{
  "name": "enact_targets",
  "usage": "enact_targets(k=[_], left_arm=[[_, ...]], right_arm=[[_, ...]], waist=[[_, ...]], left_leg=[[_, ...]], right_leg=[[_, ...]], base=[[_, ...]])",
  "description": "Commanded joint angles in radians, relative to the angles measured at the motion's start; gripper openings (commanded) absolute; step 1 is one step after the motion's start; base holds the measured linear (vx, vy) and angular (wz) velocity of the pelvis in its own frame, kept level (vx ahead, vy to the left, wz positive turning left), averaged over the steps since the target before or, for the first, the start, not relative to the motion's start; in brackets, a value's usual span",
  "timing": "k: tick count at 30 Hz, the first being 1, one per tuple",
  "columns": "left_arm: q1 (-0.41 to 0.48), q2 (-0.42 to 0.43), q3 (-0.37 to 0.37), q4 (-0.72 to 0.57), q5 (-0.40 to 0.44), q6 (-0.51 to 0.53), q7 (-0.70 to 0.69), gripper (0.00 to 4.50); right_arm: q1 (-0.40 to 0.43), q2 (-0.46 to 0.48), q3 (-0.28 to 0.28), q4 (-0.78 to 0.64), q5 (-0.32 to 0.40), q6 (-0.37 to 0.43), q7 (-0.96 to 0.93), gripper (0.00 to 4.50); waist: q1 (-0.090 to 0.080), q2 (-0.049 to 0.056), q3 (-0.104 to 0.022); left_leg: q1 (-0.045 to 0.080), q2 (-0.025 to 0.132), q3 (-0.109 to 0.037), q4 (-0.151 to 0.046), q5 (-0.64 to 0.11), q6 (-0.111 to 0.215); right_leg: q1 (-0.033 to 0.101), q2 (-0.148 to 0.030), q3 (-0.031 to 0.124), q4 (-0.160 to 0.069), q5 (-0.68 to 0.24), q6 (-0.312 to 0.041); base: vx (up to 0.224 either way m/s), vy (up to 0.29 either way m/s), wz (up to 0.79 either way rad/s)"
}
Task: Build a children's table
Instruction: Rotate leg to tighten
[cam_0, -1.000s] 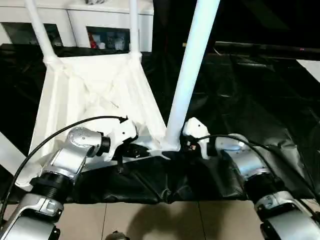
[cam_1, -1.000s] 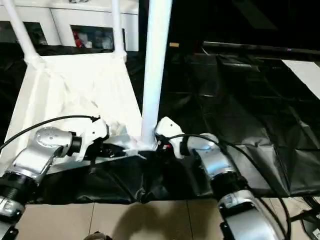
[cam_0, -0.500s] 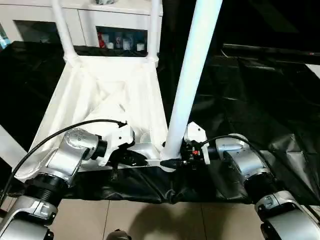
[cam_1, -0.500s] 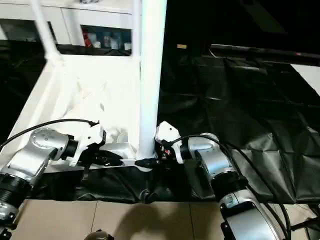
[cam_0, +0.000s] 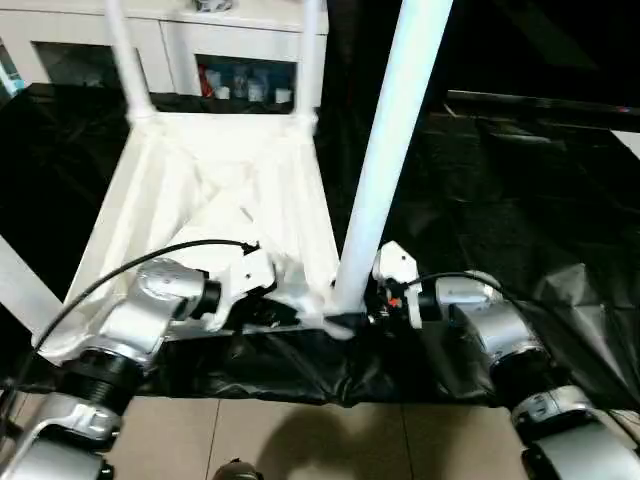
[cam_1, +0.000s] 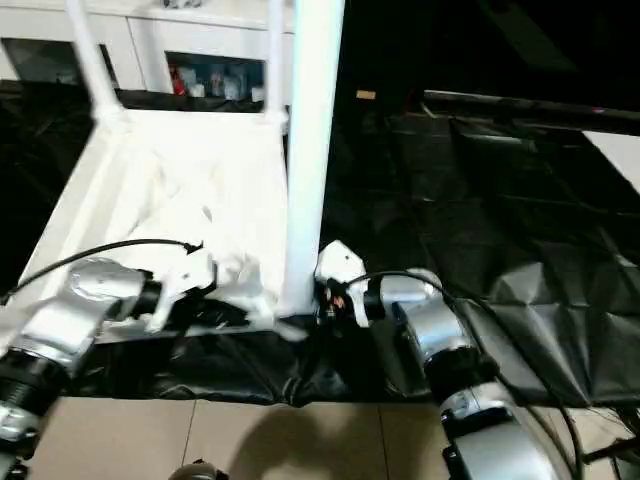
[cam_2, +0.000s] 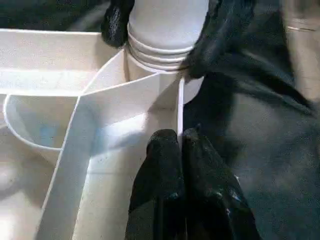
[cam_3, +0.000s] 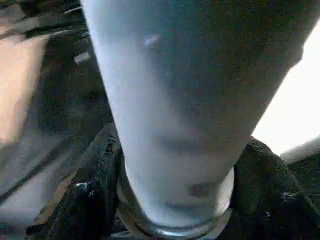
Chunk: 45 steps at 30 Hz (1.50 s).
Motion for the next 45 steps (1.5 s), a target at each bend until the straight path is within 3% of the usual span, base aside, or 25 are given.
enact_targets(k=[1, 4, 10, 11, 12, 13, 17, 20, 24, 25, 29, 33, 39, 45], left_arm=[[-0.020, -0.089, -0.020, 0.016, -0.008, 0.016, 0.097, 0.00], [-0.035, -0.114, -0.024, 0.028, 0.011, 0.020, 0.146, 0.00], [-0.083, -0.220, -0.022, 0.059, 0.046, 0.050, 0.300, 0.00], [-0.083, -0.224, -0.023, 0.060, 0.048, 0.048, 0.301, 0.00], [-0.084, -0.226, -0.024, 0.061, 0.049, 0.047, 0.301, 0.00], [-0.078, -0.224, -0.029, 0.056, 0.051, 0.038, 0.287, 0.00], [-0.063, -0.204, -0.037, 0.043, 0.043, 0.013, 0.243, 0.00], [-0.037, -0.162, -0.042, 0.013, 0.013, -0.020, 0.140, 0.00], [-0.028, -0.142, -0.041, 0.004, -0.001, -0.034, 0.094, 0.00], [-0.026, -0.126, -0.042, 0.008, -0.003, -0.051, 0.068, 0.00], [-0.028, -0.088, -0.037, 0.020, -0.022, -0.074, -0.009, 0.00], [-0.022, -0.055, -0.033, 0.009, -0.052, -0.080, -0.108, 0.00], [-0.014, -0.031, -0.029, -0.002, -0.064, -0.070, -0.155, 0.00], [-0.006, -0.025, -0.025, -0.006, -0.071, -0.077, -0.171, 0.00]], right_arm=[[0.001, 0.073, 0.014, 0.023, -0.006, 0.005, -0.129, 2.66], [0.003, 0.106, -0.006, 0.043, -0.007, 0.017, -0.219, 2.66], [0.003, 0.240, -0.034, 0.074, -0.018, 0.019, -0.449, 2.66], [0.000, 0.246, -0.035, 0.075, -0.021, 0.011, -0.452, 3.01], [-0.001, 0.248, -0.036, 0.076, -0.022, 0.007, -0.454, 3.01], [-0.010, 0.252, -0.055, 0.073, -0.003, 0.005, -0.448, 3.36], [-0.012, 0.232, -0.057, 0.054, 0.012, 0.011, -0.401, 3.52], [-0.009, 0.170, -0.023, 0.019, 0.008, 0.007, -0.268, 3.87], [-0.005, 0.132, 0.000, 0.005, 0.005, -0.002, -0.181, 3.87], [-0.003, 0.104, 0.016, 0.000, -0.001, -0.013, -0.124, 3.87], [0.002, 0.027, 0.054, -0.018, 0.002, -0.035, 0.052, 3.87], [0.012, -0.031, 0.079, -0.069, 0.035, 0.004, 0.239, 3.87], [0.033, -0.071, 0.117, -0.120, 0.053, 0.040, 0.349, 3.19], [0.055, -0.078, 0.141, -0.142, 0.044, 0.039, 0.387, 2.82]], waist=[[-0.009, 0.004, -0.053], [-0.011, 0.007, -0.053], [-0.012, 0.008, -0.059], [-0.012, 0.009, -0.059], [-0.010, 0.009, -0.059], [-0.010, 0.004, -0.059], [-0.009, 0.008, -0.057], [-0.009, 0.007, -0.057], [-0.007, 0.006, -0.058], [-0.003, 0.009, -0.059], [0.000, 0.012, -0.057], [0.005, 0.012, -0.058], [0.011, 0.010, -0.056], [0.017, 0.007, -0.056]], left_leg=[[0.013, 0.049, -0.030, -0.068, -0.249, -0.022], [0.014, 0.049, -0.030, -0.068, -0.243, -0.016], [0.010, 0.047, -0.028, -0.065, -0.192, -0.008], [0.009, 0.047, -0.026, -0.065, -0.184, -0.002], [0.009, 0.047, -0.026, -0.064, -0.183, 0.002], [0.007, 0.045, -0.024, -0.064, -0.181, 0.008], [0.007, 0.047, -0.026, -0.066, -0.187, 0.012], [0.004, 0.048, -0.026, -0.066, -0.192, 0.017], [0.004, 0.047, -0.023, -0.063, -0.152, 0.035], [0.006, 0.047, -0.023, -0.061, -0.155, 0.038], [0.006, 0.050, -0.023, -0.063, -0.175, 0.036], [0.005, 0.052, -0.022, -0.061, -0.179, 0.044], [0.006, 0.053, -0.023, -0.061, -0.179, 0.043], [0.006, 0.053, -0.023, -0.063, -0.183, 0.038]], right_leg=[[0.037, -0.104, 0.059, -0.095, -0.312, -0.155], [0.033, -0.102, 0.061, -0.098, -0.310, -0.144], [0.035, -0.098, 0.061, -0.085, -0.188, -0.158], [0.034, -0.098, 0.062, -0.084, -0.166, -0.161], [0.035, -0.098, 0.061, -0.084, -0.159, -0.162], [0.037, -0.098, 0.062, -0.085, -0.156, -0.160], [0.036, -0.100, 0.062, -0.087, -0.177, -0.153], [0.038, -0.100, 0.062, -0.089, -0.190, -0.148], [0.039, -0.097, 0.061, -0.081, -0.118, -0.167], [0.039, -0.098, 0.061, -0.082, -0.113, -0.173], [0.039, -0.097, 0.059, -0.083, -0.135, -0.177], [0.040, -0.096, 0.058, -0.081, -0.140, -0.181], [0.039, -0.097, 0.058, -0.083, -0.162, -0.186], [0.037, -0.098, 0.058, -0.085, -0.190, -0.178]], base=[[0.000, 0.000, 0.00], [0.000, 0.000, 0.00], [0.000, 0.000, 0.00], [0.000, 0.000, 0.00], [0.000, 0.000, 0.00], [0.000, 0.000, 0.00], [0.000, 0.000, 0.00], [0.000, 0.000, 0.00], [0.000, 0.000, 0.00], [0.000, 0.000, 0.00], [0.000, 0.000, 0.00], [0.000, 0.000, 0.00], [0.000, 0.000, 0.00], [0.000, 0.000, 0.00]])
